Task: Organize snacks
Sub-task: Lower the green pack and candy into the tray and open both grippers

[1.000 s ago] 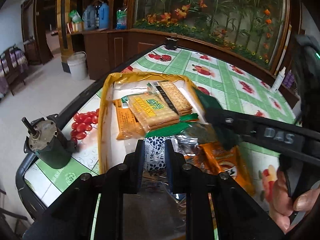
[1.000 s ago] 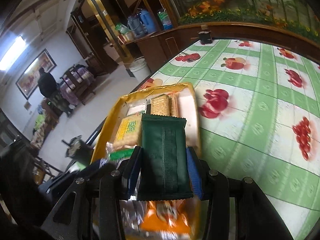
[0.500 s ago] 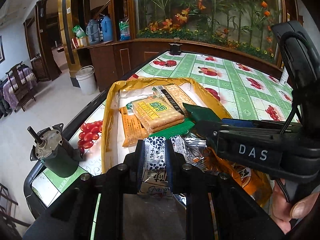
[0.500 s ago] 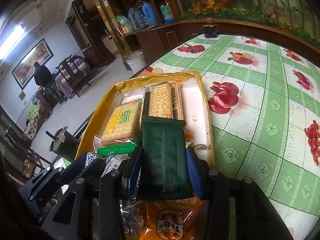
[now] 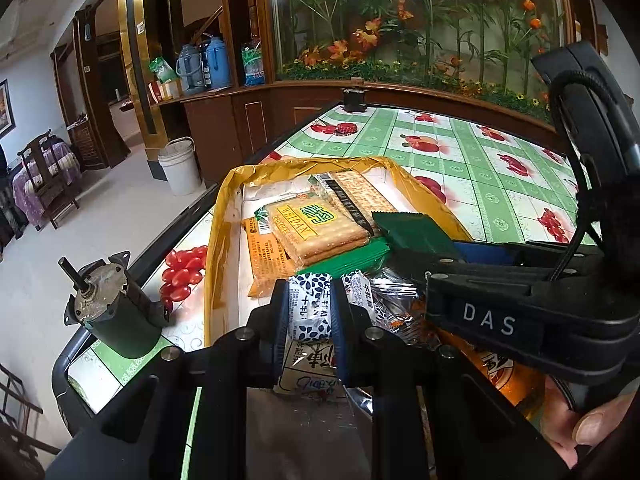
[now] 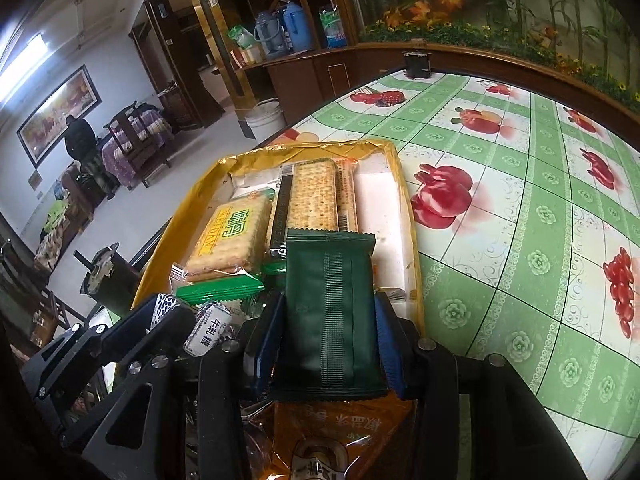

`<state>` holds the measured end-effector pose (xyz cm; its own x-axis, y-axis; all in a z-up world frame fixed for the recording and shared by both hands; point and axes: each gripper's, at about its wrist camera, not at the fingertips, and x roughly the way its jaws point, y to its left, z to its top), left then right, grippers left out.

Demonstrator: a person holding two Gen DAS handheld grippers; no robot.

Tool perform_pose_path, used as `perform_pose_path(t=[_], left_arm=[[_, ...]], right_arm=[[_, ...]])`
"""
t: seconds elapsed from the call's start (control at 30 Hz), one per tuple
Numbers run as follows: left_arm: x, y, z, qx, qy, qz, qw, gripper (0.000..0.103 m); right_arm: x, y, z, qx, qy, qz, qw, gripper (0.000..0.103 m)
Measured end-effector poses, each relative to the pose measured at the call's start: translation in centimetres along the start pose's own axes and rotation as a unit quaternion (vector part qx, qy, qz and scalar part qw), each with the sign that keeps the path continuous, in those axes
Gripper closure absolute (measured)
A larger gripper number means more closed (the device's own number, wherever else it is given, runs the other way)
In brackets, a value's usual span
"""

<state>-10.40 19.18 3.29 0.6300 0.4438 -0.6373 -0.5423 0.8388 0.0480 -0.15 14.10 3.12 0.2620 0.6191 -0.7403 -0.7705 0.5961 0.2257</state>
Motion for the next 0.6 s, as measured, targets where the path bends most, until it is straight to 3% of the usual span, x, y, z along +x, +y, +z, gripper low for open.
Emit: perform_pose_path(t=[0.6], left_arm=[[-0.17, 0.29, -0.11, 0.000, 0.000, 0.005, 1.0000, 0.086]], right_arm=[[-0.17, -0.04, 0.03, -0.009, -0.006, -0.003, 1.000, 0.055]])
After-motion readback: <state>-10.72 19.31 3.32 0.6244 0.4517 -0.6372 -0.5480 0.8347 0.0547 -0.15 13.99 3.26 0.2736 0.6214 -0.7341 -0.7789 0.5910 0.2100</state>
